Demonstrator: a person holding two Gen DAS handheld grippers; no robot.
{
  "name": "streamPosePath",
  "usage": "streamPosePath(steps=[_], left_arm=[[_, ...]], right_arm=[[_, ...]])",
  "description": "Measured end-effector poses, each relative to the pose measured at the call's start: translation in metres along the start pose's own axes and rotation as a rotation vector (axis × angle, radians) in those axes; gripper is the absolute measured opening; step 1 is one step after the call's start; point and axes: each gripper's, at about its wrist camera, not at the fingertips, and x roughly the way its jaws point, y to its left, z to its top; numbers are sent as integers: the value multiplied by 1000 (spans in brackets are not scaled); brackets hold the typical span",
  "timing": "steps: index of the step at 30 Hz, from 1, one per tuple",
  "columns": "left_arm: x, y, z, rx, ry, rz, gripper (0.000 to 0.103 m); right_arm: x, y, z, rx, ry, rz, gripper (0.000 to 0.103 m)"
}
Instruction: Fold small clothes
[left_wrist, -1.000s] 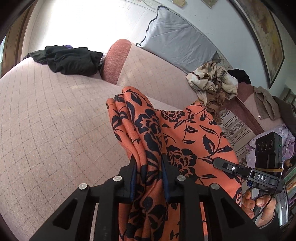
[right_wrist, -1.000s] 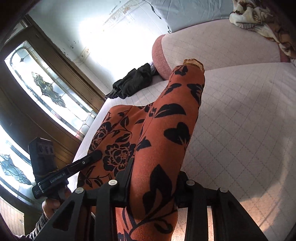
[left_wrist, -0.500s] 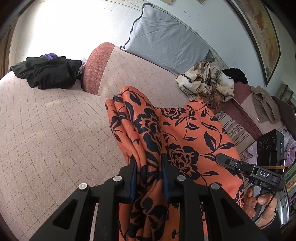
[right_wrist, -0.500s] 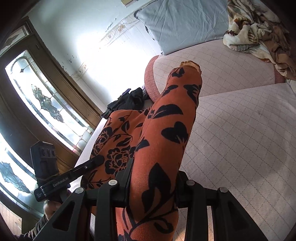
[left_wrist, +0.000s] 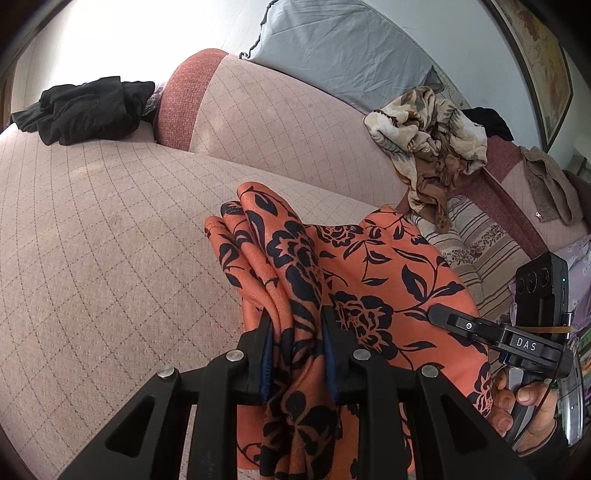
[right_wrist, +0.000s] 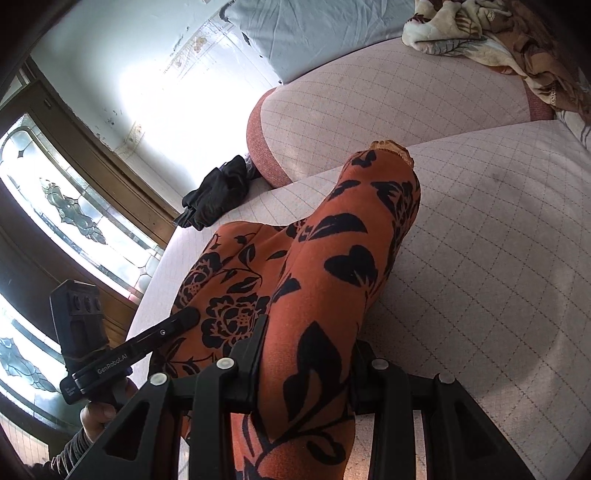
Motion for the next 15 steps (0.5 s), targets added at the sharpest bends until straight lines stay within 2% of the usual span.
streamPosePath(steps=[4,6,7,8,10,13,15], left_arm=[[26,8,-16,-16,69,18,26],[41,15,-26,-21,127,57,33],[43,19,-30,-28,135,65,43],[41,23,-33,-31,130,76,56],[28,27,-34,-20,95,104,65],[4,26,-31,22,31,151,65],[-10,27,-32,31,6,135,65]], right_arm=[[11,-20,-8,22,20,-25,36],[18,-37,-15,62,42,-66,37],[22,-45,-20,81,59,-91,41],[24,-50,-24,93,73,-123,51],[20,-53,-29,84,69,-205,55],[4,-45,-25,43,23,-306,56],[-10,-32,-18,13,-29,-339,56]])
